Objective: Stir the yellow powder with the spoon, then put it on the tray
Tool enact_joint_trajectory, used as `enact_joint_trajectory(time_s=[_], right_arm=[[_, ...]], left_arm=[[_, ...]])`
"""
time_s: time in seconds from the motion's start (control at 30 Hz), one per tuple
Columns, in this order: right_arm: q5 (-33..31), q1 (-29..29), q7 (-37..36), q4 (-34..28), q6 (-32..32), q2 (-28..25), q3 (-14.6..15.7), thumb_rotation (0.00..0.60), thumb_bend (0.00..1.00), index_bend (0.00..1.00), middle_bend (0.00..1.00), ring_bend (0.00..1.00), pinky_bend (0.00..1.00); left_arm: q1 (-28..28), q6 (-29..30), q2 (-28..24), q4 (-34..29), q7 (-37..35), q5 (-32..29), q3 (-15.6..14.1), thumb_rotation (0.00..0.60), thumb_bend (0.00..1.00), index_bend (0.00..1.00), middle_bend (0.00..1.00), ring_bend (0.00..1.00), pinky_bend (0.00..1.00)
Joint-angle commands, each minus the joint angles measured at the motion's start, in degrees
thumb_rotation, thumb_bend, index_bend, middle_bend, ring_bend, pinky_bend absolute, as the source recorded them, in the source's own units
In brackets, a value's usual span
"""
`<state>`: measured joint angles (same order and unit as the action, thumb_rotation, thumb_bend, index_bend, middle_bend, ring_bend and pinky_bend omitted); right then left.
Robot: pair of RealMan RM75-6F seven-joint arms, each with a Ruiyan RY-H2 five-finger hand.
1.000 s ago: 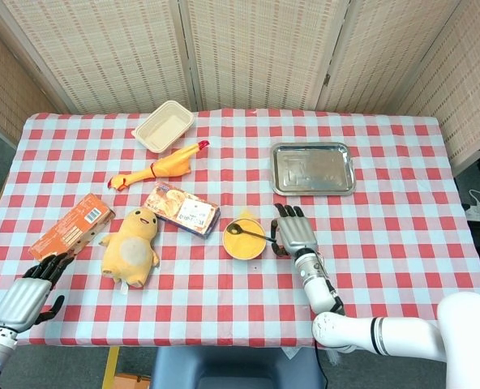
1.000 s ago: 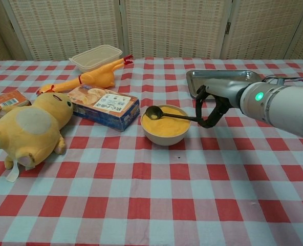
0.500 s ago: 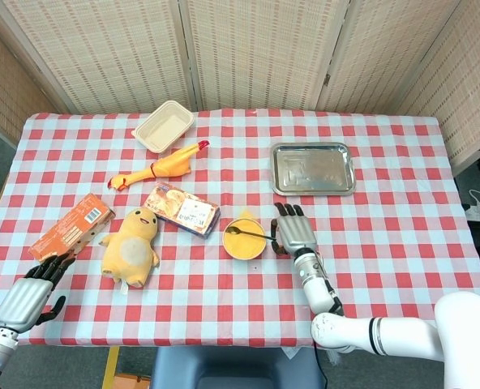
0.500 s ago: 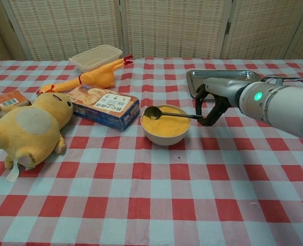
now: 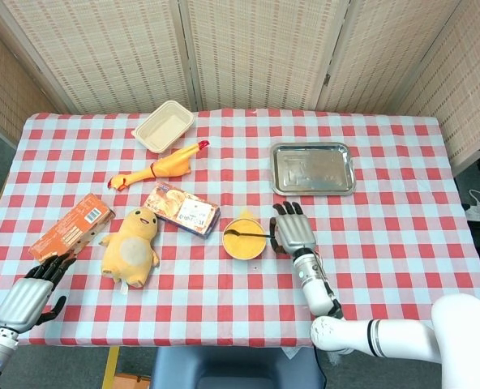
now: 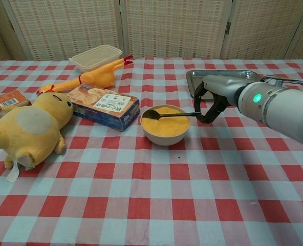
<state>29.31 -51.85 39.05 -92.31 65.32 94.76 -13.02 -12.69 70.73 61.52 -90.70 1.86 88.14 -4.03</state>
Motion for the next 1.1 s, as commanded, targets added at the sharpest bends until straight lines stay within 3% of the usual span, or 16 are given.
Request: enact_joint_trajectory(time_s=[0.03, 0.17, 0.47, 0.7, 1.1], right_arm=[[3.1, 0.7, -0.7, 0.4, 1.6, 0.5, 0.6, 0.600, 0.55, 0.77, 0.18, 0.00, 0.07], [5.1, 1.2, -1.0, 0.9, 2.7, 0.9, 1.1, 0.600, 0.56, 0.85, 0.23, 0.00, 0.09], [16.3, 3.3, 0.4, 4.9, 8.8, 4.0, 4.9, 0.600, 0.58, 0.99, 0.32, 0.04, 0.11], [22.6, 5.0, -0.7, 8.0, 11.0, 6.2, 5.3, 0.600, 0.58, 1.00, 0.37, 0.08, 0.13], [28.6, 6.2, -2.1, 15.3, 11.0, 10.1, 3.3, 0.600, 0.58, 1.00, 0.39, 0.11, 0.15]], left_arm=[[0.0, 0.0, 0.0, 0.1, -0.1, 0.0, 0.0, 0.600, 0.49, 0.00, 0.00, 0.00, 0.20], [0.0, 0.0, 0.0, 0.0, -0.1, 0.1, 0.0, 0.600, 0.49, 0.00, 0.00, 0.00, 0.20], [-0.1, -0.1, 0.1, 0.0, 0.3, 0.1, -0.1, 0.600, 0.49, 0.00, 0.00, 0.00, 0.20], [-0.1, -0.2, 0.2, 0.0, 0.4, 0.0, -0.1, 0.600, 0.49, 0.00, 0.00, 0.00, 0.20], [-0.3, -0.7, 0.2, 0.0, 0.3, -0.4, -0.1, 0.600, 0.49, 0.00, 0.00, 0.00, 0.20]])
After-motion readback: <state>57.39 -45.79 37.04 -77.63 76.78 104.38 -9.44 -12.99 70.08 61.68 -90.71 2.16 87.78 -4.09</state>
